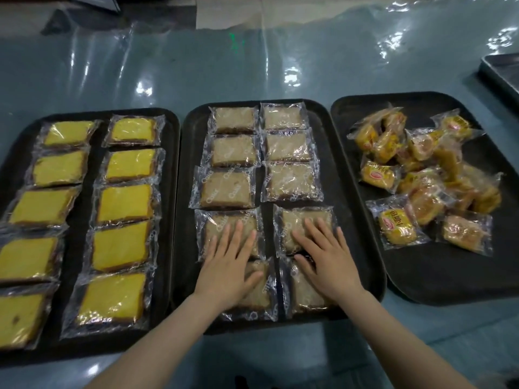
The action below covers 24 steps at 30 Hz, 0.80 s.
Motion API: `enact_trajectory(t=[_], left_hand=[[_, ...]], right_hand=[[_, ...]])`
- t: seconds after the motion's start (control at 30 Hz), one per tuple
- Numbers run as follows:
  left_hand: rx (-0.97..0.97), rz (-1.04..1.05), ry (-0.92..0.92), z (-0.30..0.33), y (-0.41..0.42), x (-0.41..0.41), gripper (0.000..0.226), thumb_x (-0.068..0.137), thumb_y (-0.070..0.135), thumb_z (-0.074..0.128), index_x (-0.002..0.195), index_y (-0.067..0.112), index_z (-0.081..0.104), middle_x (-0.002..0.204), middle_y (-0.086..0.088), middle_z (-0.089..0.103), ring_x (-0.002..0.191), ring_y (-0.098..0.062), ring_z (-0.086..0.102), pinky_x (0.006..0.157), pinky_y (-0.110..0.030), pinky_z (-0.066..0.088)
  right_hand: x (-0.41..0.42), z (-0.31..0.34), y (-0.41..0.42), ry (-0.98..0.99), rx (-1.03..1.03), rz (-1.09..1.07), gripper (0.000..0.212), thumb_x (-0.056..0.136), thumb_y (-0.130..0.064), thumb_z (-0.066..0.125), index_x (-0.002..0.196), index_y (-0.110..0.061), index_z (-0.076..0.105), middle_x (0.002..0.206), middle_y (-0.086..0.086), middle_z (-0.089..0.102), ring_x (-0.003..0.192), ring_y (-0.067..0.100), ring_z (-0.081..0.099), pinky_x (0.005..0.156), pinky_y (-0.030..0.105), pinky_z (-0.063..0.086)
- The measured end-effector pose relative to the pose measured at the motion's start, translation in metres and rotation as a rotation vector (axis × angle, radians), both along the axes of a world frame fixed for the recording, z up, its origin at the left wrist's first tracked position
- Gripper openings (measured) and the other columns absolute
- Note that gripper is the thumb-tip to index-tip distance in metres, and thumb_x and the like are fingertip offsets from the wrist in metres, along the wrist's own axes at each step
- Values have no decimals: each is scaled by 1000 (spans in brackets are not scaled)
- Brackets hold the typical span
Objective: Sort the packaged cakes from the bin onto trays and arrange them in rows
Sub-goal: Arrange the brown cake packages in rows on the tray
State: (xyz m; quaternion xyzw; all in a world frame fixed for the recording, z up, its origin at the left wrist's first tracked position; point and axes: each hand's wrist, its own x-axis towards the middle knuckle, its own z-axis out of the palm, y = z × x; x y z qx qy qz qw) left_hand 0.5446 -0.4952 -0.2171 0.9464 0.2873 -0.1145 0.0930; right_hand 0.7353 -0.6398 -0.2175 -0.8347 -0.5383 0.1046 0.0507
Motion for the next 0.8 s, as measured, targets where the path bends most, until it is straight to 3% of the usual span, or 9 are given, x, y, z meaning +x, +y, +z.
enact_trajectory(t=[0.17, 0.33, 0.53, 0.8], left_hand=[[8, 38, -20, 1, -11, 8, 73, 93, 56, 13, 142, 22, -29, 145, -9, -40, 132, -23, -40, 109, -37, -22], [-16, 65, -30, 4, -19, 16, 74, 94, 45, 21, 141, 17, -29, 146, -12, -38, 132, -23, -39, 107, -34, -21], [-55, 83, -58, 6, -17, 14, 75, 95, 49, 21, 140, 21, -32, 145, -5, -40, 131, -15, -40, 105, -29, -23], [-23, 175, -124, 14, 30, 38, 71, 90, 57, 8, 143, 22, -22, 150, -1, -31, 136, -12, -31, 111, -30, -13]], right_hand=[[-1, -2, 2, 11, 6, 41, 59, 95, -53, 20, 151, -33, 15, 159, -1, 5, 147, 21, -8, 116, 40, -8], [-5, -2, 5, -4, 57, 98, 58, 97, -43, 34, 148, -15, 33, 156, 3, 16, 146, 24, 5, 118, 42, 7], [1, 3, 11, 39, 102, 96, 56, 97, -43, 34, 146, -15, 37, 156, 3, 24, 147, 20, 7, 118, 37, 2], [36, 8, 73, 111, 120, -3, 58, 98, -45, 24, 152, -23, 20, 161, 0, 5, 144, 14, -12, 116, 33, -7]])
